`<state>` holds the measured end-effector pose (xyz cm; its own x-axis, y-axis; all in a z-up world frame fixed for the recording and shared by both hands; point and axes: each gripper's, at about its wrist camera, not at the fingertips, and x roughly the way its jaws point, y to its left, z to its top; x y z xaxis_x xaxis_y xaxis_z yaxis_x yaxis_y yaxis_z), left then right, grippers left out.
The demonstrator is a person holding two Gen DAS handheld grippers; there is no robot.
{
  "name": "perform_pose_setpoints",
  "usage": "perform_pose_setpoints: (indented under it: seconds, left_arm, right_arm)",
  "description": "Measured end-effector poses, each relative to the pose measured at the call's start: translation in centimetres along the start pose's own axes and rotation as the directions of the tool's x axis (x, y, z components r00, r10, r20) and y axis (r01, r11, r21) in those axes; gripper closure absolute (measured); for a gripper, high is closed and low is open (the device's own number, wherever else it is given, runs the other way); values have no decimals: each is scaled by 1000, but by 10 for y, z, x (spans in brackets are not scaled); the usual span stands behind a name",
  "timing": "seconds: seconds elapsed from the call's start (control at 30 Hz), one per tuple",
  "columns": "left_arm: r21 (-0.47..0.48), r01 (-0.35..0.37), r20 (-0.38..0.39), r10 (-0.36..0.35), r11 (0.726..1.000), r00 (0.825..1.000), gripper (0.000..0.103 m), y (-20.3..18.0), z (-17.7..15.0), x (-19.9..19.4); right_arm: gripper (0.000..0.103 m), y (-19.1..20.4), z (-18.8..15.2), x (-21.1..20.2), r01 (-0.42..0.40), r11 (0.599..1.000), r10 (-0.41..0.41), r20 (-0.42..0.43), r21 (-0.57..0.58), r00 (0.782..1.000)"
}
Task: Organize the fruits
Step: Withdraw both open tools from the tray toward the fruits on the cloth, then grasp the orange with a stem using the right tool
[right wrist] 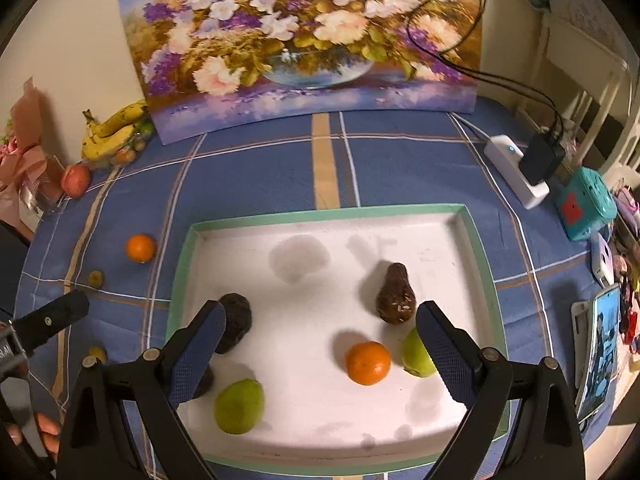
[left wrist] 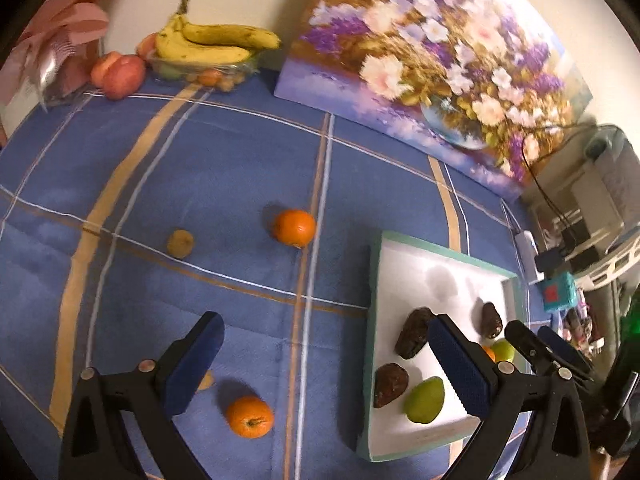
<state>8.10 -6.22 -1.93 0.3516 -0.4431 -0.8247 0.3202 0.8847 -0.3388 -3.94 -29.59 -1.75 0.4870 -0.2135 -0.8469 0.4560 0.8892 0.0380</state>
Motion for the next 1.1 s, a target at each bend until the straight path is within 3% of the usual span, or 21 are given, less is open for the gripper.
perform_pose_setpoints:
  seconds: [0.23, 0.47, 0.53, 0.6, 0.77, 0.9, 1.1]
  left_arm:
    - [-29, -126, 100, 128, 992, 987, 0, 31, 4, -30]
    - [-120, -164, 124, 179, 979, 976, 0, 67, 4, -52]
    - [-123, -174, 124, 190, 977, 974, 1, 75, 2, -57]
    - [-125, -186, 117, 201, 975, 973, 1, 82, 0, -60]
    - [-133, -188, 76, 199, 973, 977, 1, 96, -5, -59]
    - [-156, -190, 33, 197, 969, 980, 2, 108, -10, -50]
    - [-177, -192, -48, 187, 965, 981, 5, 120, -16, -29]
  right_arm:
    - [7, 16, 2, -6, -52, 999, 52, 19, 0, 998]
    - [7, 43, 0, -11, -124, 992, 125, 39, -31, 991]
    - [12, 52, -2, -10, -141, 989, 142, 34, -38, 989]
    - [22, 63, -3, -11, -161, 985, 163, 29, -53, 986]
    - [28, 90, -6, -9, -192, 976, 194, 8, -98, 981]
    - [40, 113, -12, -5, -222, 965, 220, -29, -139, 975]
    - [41, 146, -29, 9, -243, 947, 223, -118, -211, 968]
